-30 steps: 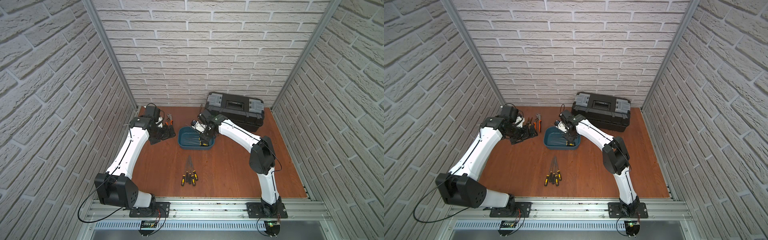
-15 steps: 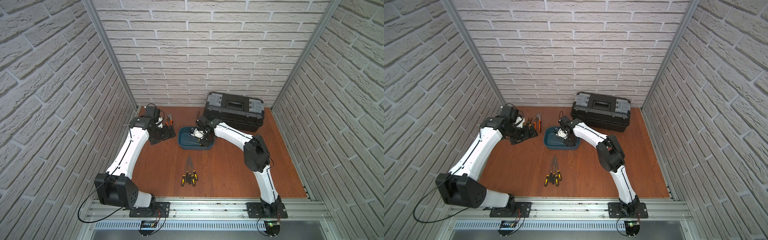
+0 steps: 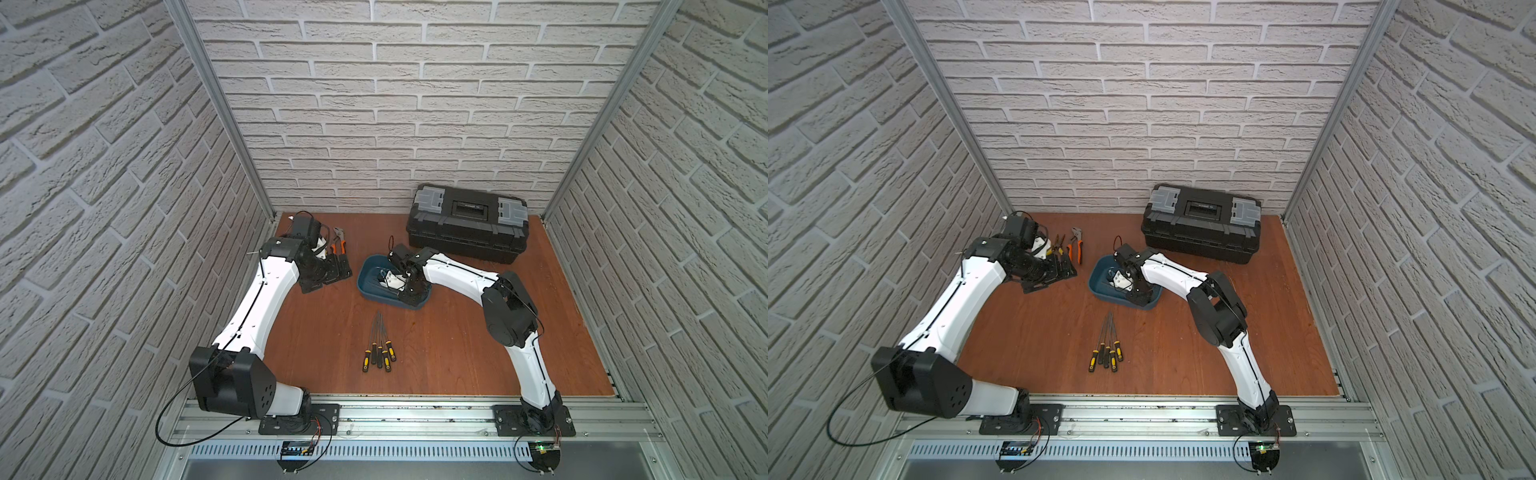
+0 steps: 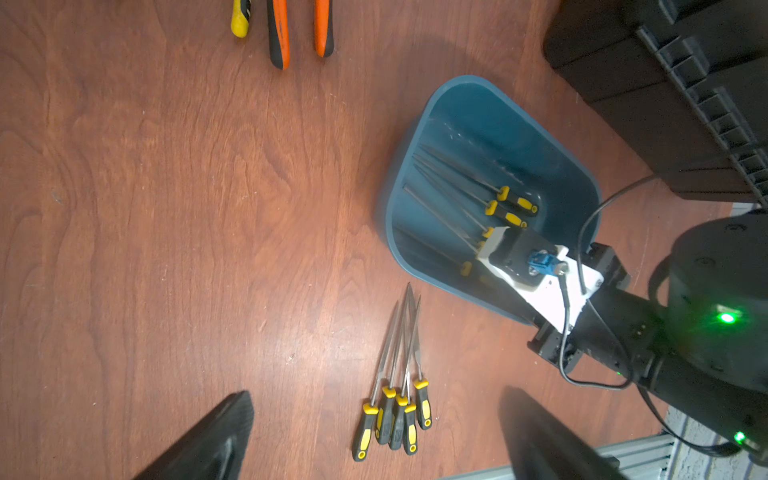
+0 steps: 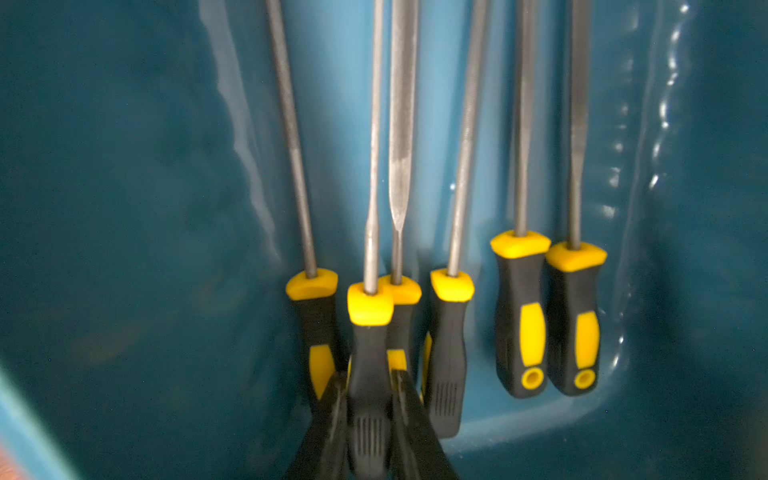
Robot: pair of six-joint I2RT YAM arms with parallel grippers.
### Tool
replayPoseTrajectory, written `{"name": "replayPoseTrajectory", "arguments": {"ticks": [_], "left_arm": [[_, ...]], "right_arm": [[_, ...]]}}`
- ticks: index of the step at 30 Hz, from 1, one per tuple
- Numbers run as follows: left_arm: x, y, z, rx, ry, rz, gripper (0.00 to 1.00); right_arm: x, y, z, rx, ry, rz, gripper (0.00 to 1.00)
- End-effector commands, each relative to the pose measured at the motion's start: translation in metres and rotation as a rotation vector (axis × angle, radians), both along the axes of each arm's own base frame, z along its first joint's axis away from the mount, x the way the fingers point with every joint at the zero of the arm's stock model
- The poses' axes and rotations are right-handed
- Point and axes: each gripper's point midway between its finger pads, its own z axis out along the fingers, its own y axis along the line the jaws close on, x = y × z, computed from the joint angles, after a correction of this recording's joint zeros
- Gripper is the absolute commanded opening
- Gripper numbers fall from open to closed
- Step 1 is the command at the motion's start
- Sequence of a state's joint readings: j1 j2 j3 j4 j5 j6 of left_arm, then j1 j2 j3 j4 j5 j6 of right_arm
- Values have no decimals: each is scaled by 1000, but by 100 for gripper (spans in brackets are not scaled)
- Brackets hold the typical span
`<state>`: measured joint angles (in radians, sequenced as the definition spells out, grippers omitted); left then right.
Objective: Put the file tool into the storage box
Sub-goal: Place the file tool in the storage box, then pick up the file tool from the center of the board.
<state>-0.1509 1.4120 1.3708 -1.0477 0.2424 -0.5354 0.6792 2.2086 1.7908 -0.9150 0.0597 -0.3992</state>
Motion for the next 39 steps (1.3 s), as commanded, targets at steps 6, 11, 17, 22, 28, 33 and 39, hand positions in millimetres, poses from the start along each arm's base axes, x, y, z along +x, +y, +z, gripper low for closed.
{"name": "replayPoseTrajectory", "arguments": {"ticks": [6, 11, 17, 22, 28, 33, 39], "left_arm": [[-4, -1, 3, -24, -9, 3, 98], [-8, -2, -4, -32, 6, 0, 98], [-14, -8, -13, -64, 29, 1, 98], [-27, -15, -24, -63, 51, -24, 98], [-48, -25, -42, -64, 94, -61, 98], [-64, -38, -53, -68, 126, -100, 98], [-80, -45, -69, -33, 174, -138, 98]], "right_arm": [[22, -11, 14, -38, -82, -112, 25], [26, -4, 36, 46, -99, -213, 44], [23, -3, 72, 174, -146, -383, 54], [12, -16, 115, 308, -221, -614, 54], [-31, -38, 124, 389, -210, -909, 52], [-84, -24, 106, 434, -149, -961, 51], [-136, 14, 67, 370, -65, -920, 49]]}}
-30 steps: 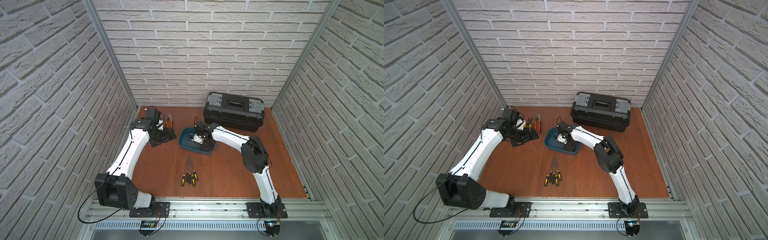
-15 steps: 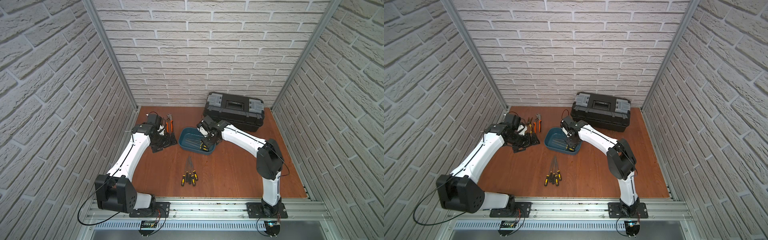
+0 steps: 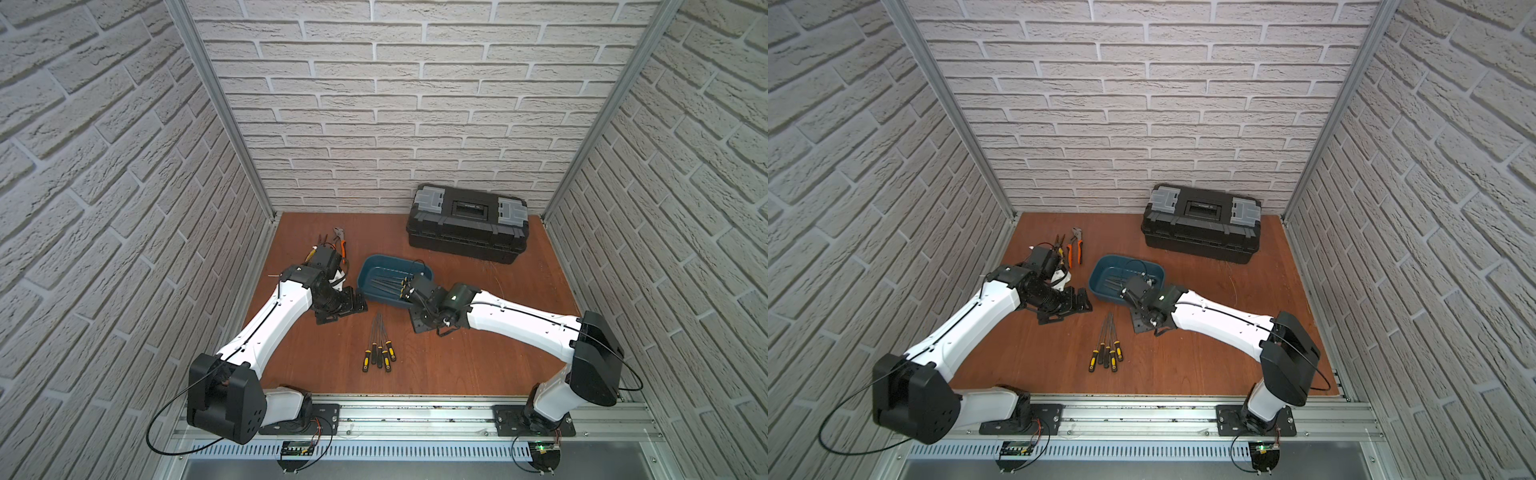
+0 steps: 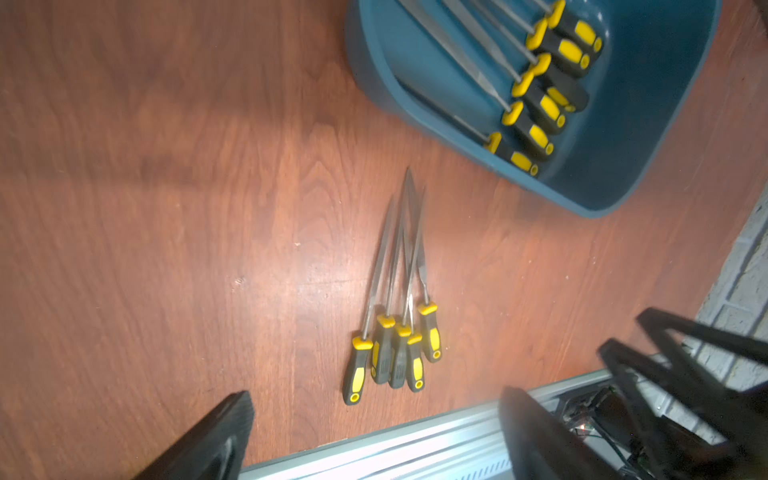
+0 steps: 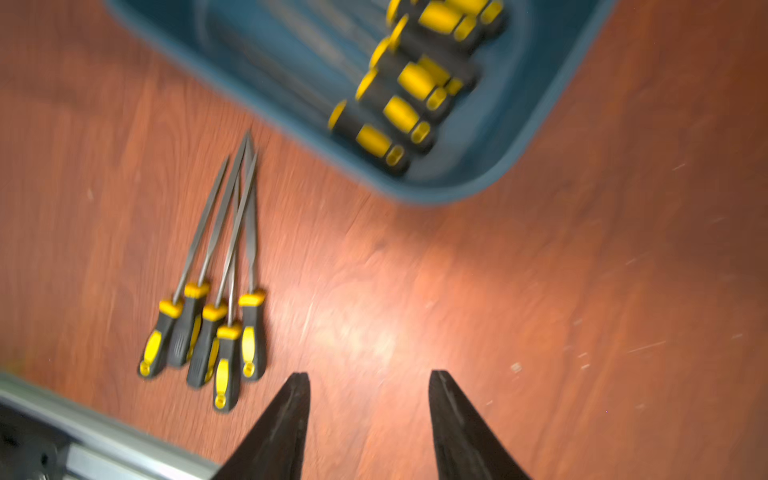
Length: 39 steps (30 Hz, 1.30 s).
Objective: Put the file tool into the storage box
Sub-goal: Pick up the file tool from the center of the board.
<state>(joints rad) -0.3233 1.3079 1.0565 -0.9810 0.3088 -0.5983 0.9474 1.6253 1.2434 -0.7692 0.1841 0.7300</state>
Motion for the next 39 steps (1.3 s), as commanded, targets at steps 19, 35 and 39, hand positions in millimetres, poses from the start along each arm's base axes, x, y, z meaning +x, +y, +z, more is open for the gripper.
{"name": "replayPoseTrajectory", "arguments": {"ticks": [19, 35, 39], "left_arm": [[-18, 33, 4, 16, -48, 100, 98], [-14, 32, 9, 17, -54, 82, 98], [-13, 32, 9, 24, -50, 72, 98]], "right_arm": [[-35, 79, -64, 9, 148, 80, 38], [-32, 70, -90, -105, 180, 71, 36], [-31, 62, -92, -130, 181, 56, 35]]}}
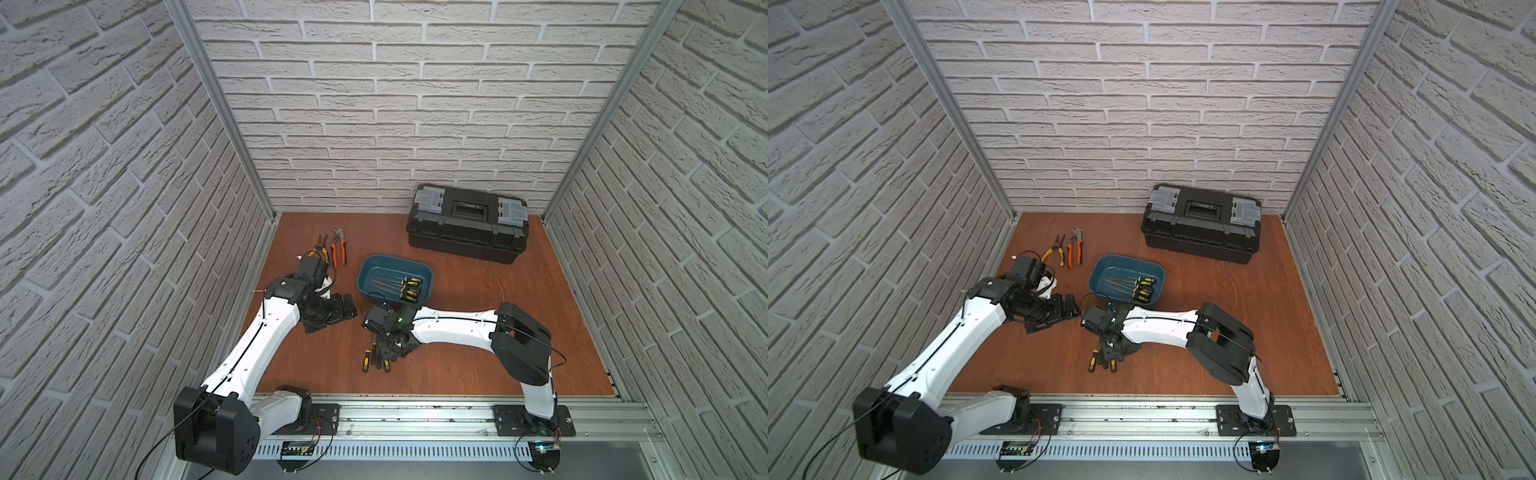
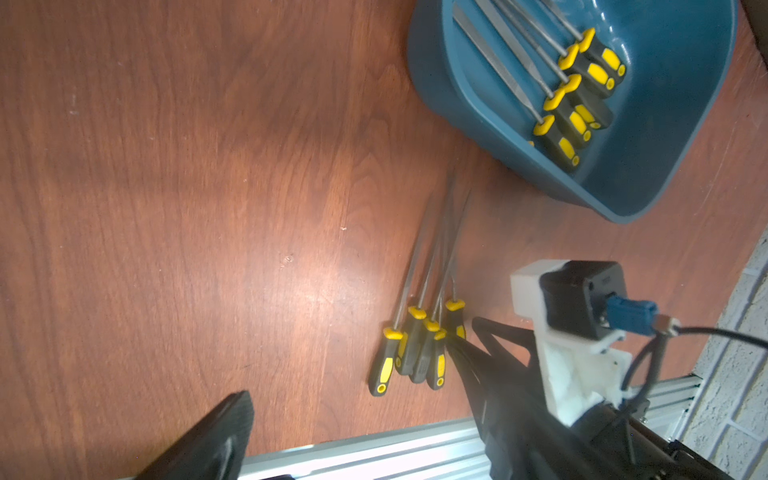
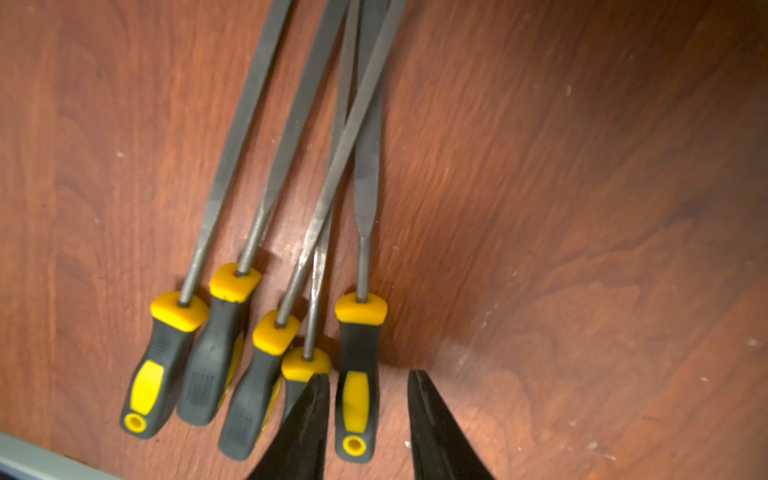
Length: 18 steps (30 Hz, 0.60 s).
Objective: Put the file tool into the storage box
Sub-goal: Pick up the file tool from the center of the board.
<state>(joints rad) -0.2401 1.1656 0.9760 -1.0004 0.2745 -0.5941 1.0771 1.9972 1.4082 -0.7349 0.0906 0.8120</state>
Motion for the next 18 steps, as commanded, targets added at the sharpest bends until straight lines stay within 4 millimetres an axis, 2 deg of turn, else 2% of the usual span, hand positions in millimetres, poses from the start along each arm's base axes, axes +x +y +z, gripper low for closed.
{"name": "replayPoseTrajectory", "arguments": {"ticks": [1, 7, 18], "left_arm": [[1, 1, 5, 5, 2, -20, 98], [3, 0, 5, 5, 2, -22, 98], [7, -1, 9, 1, 1, -32, 98]], "right_arm": [[2, -12, -6, -54, -4, -15, 35], [2, -24, -7, -72, -15, -25, 35], [2, -11, -21, -67, 13, 21, 35]]}}
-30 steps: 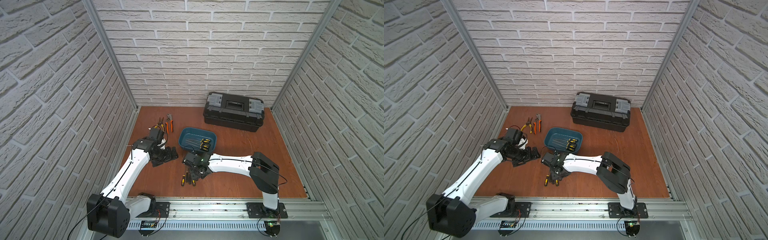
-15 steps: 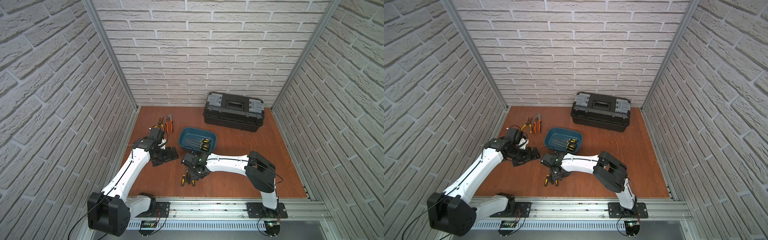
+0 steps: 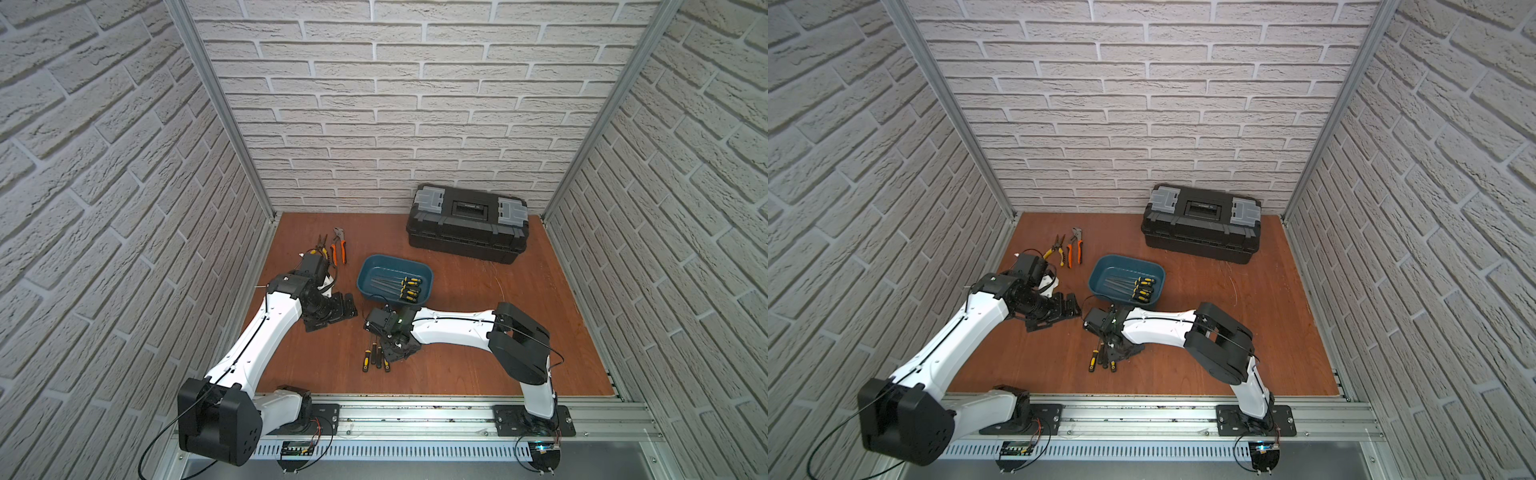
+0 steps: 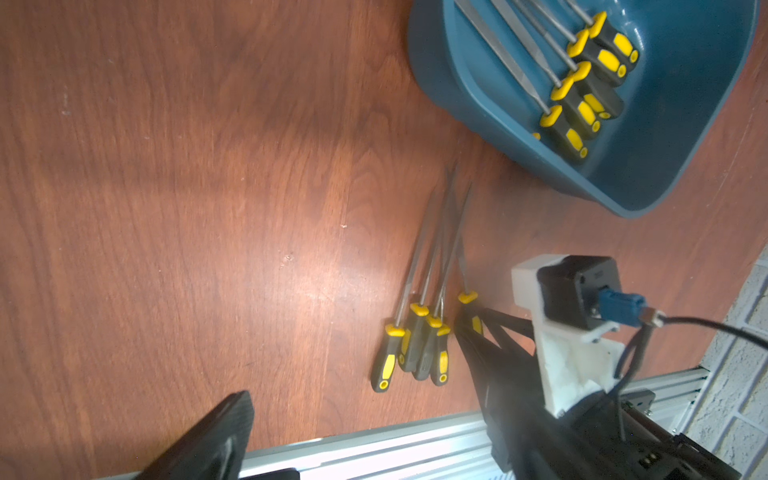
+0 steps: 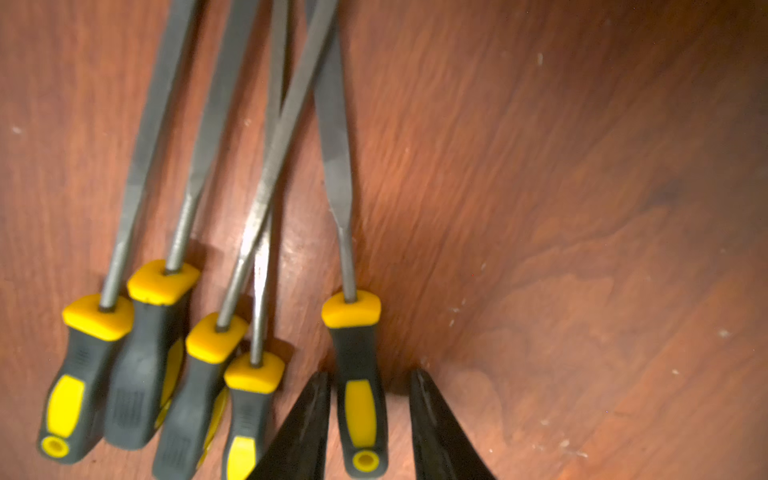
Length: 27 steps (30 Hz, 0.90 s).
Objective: Put the file tool into the storage box
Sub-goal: Pick up the file tool from the center of the board.
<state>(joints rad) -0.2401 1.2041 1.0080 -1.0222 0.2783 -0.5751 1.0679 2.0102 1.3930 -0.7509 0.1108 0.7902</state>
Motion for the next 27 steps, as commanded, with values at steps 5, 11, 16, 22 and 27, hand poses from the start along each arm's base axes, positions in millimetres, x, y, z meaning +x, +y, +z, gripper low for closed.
{"name": "replayPoseTrajectory", "arguments": {"ticks": [5, 11, 16, 22, 27], "left_arm": [[5, 1, 13, -1, -31, -12, 98], [9, 0, 18, -4, -48, -9, 98], [12, -1, 22, -7, -61, -7, 98], [12, -1, 22, -9, -65, -5, 98], [11, 0, 25, -11, -77, -5, 98]], "right_arm": [[0, -4, -13, -36, 10, 22, 27], [-2, -23, -6, -91, -8, 44, 19], [-7, -35, 7, -93, -20, 68, 15], [-14, -55, 15, -121, -29, 98, 13], [-20, -63, 27, -121, -43, 150, 11]]}}
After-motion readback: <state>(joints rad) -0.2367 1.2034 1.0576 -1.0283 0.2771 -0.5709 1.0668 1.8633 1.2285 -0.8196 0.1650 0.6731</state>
